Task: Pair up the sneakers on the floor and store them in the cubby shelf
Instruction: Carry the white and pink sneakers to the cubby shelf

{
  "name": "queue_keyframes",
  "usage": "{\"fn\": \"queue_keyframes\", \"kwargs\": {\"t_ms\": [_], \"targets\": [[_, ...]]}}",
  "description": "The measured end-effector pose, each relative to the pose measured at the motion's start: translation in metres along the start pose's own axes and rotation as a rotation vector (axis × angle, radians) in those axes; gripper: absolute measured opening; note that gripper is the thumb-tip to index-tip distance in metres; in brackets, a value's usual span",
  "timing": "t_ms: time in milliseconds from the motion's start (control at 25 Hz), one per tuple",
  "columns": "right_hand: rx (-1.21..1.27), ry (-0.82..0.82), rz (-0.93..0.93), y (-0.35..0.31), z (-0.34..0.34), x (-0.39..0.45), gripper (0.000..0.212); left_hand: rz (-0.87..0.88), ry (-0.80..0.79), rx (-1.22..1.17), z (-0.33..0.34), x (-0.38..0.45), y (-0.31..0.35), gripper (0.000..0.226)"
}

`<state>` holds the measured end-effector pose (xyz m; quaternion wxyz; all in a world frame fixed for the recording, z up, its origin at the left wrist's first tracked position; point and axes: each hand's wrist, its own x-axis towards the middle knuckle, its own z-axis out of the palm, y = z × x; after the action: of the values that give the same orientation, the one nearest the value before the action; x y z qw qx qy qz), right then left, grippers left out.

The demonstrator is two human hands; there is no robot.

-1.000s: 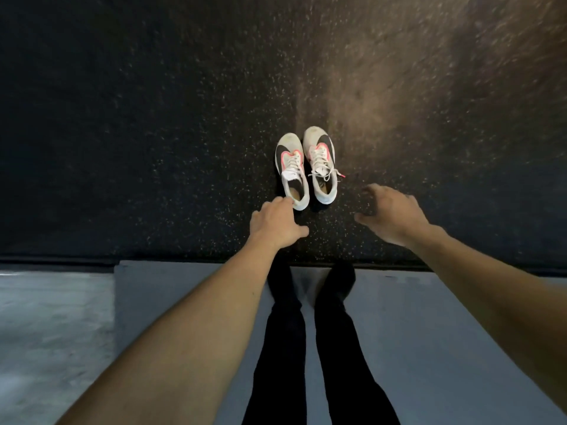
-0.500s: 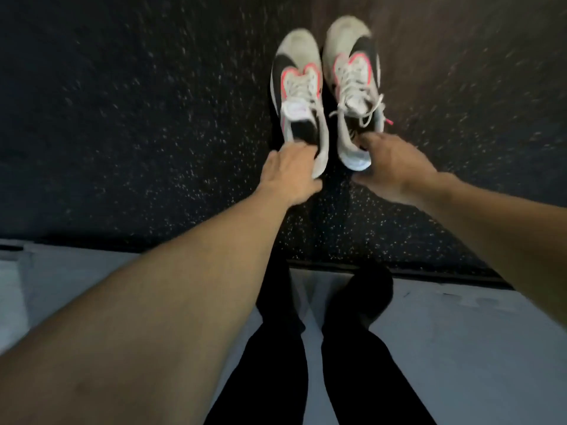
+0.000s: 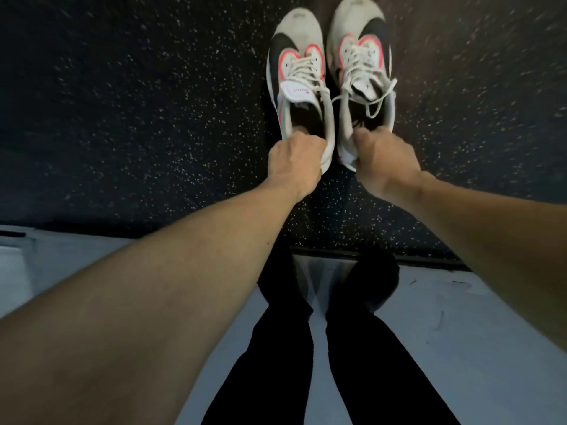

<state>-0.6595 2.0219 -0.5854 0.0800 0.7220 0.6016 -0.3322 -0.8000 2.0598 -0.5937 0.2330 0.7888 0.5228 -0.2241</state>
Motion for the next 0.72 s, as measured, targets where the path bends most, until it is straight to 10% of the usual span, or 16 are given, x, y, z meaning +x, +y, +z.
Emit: {"fn": "queue_keyframes", "kwargs": {"t_ms": [720], "targets": [[0.096, 0.027, -0.038, -0.140, -0.315, -0.318, 0.016, 0.043, -0.011, 0.059, -0.329, -0.305, 0.060, 0.015]]}}
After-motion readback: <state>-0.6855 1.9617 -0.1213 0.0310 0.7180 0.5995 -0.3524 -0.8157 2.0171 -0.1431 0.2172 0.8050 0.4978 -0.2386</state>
